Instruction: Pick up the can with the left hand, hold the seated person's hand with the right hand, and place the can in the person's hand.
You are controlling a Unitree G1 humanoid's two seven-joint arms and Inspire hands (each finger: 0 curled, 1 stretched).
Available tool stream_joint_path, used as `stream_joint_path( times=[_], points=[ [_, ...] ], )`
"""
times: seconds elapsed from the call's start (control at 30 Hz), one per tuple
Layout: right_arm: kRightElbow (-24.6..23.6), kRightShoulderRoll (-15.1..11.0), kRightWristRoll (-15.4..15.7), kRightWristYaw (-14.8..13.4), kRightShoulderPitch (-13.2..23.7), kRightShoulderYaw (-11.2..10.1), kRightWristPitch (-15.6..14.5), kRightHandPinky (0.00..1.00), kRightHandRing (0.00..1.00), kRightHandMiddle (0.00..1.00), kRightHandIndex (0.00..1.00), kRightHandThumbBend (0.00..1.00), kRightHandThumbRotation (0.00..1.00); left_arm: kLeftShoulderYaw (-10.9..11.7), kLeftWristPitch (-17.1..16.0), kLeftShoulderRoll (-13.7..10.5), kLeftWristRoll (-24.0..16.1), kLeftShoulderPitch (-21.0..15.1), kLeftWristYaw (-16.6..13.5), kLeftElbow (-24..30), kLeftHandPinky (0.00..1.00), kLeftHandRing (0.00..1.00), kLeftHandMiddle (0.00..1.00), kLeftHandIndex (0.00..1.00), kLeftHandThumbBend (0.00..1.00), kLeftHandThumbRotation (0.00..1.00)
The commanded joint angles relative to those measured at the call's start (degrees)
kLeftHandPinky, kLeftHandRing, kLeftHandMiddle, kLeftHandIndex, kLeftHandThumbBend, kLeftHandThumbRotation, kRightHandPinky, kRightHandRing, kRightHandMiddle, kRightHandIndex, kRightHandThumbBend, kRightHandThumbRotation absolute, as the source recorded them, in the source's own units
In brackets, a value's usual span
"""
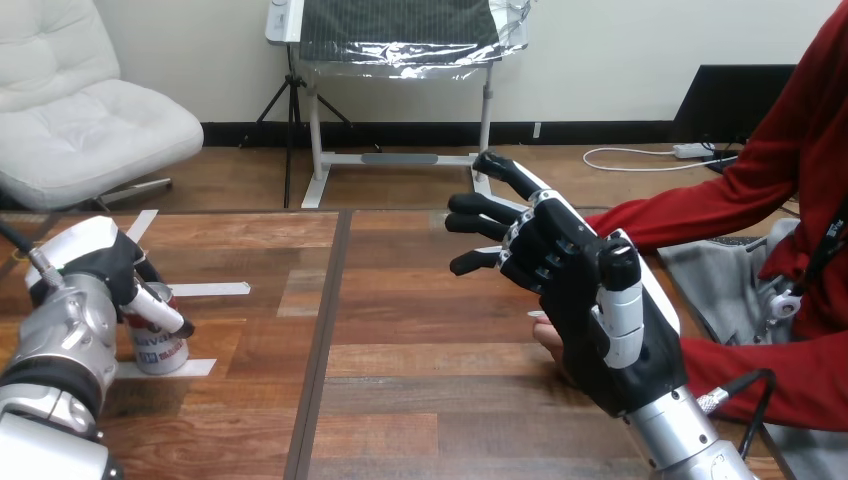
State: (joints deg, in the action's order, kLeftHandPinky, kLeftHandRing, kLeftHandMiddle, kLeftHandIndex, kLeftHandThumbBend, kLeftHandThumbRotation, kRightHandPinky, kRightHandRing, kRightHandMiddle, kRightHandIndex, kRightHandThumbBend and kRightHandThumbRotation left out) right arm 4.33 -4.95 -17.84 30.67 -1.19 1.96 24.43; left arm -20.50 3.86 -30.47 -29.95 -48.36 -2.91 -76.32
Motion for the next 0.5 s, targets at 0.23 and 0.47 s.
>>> stream_joint_path(
  times=[0.23, 0.47],
  points=[
    [4.89, -0.72, 6.06, -4.42, 4.86, -2.49, 4.35, 0.63, 0.78, 0.78, 0.87, 0.87, 1.0, 1.75, -2.15, 0.21, 1.07, -1.32, -2.4, 2.13, 0.35, 0.43, 0.5, 0.5, 0.74, 0.0],
    [9.44, -1.54, 8.63, -6.14, 6.92, -3.59, 7.26, 0.66, 0.77, 0.77, 0.83, 0.89, 1.0, 2.61, -3.1, 0.03, 1.87, -1.26, -2.82, 3.09, 0.36, 0.44, 0.51, 0.5, 0.75, 0.0]
  ],
)
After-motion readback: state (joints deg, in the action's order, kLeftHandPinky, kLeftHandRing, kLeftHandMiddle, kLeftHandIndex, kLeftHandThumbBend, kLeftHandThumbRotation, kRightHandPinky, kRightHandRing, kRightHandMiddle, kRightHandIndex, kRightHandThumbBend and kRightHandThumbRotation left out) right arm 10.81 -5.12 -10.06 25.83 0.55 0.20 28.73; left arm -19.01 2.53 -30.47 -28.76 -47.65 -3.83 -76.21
